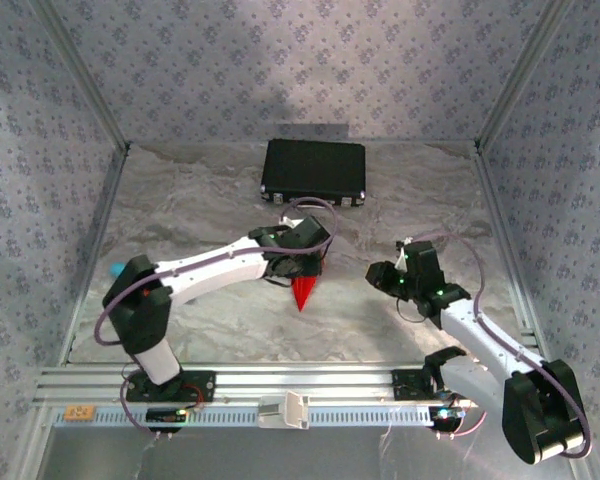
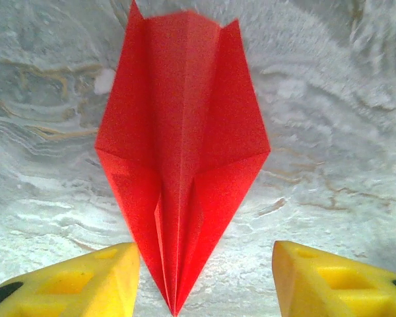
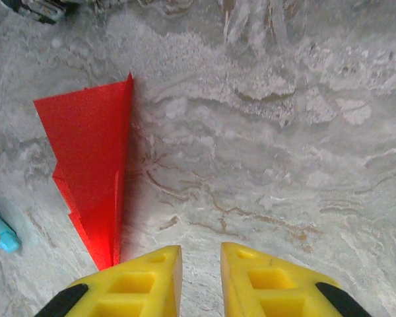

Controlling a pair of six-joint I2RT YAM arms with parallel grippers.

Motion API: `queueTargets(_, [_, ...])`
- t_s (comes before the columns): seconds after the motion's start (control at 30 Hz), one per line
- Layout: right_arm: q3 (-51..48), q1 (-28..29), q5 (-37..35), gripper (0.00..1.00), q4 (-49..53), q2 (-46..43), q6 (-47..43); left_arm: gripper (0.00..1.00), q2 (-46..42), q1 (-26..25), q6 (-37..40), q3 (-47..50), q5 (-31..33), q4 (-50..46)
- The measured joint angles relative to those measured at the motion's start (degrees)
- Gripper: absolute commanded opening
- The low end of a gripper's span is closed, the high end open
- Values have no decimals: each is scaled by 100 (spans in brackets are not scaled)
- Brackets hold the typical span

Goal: Fold a paper plane with a square sheet of paper (pick it up from the middle)
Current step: Turn over a paper plane at the center of the table.

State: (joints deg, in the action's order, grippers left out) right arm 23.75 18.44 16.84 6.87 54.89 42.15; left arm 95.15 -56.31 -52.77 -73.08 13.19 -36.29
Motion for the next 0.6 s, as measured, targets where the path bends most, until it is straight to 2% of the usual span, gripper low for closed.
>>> queueTargets(0.17, [216,-98,-85,41,243,-87,-197,57,-632,175,267,525,170,267])
queueTargets(0.3, [470,-168,-302,58,529,-153,-380,58,-1016,518,476,1062,232,479])
queueTargets(0.43, [778,-254,-811,70,887,-243,-660,69,-1508,863,702,1624,348,710])
queueTargets(0.6, [1095,-407,-1941,75,1102,-264,-1128,90,-2476,1331,1115,2328,713,1093])
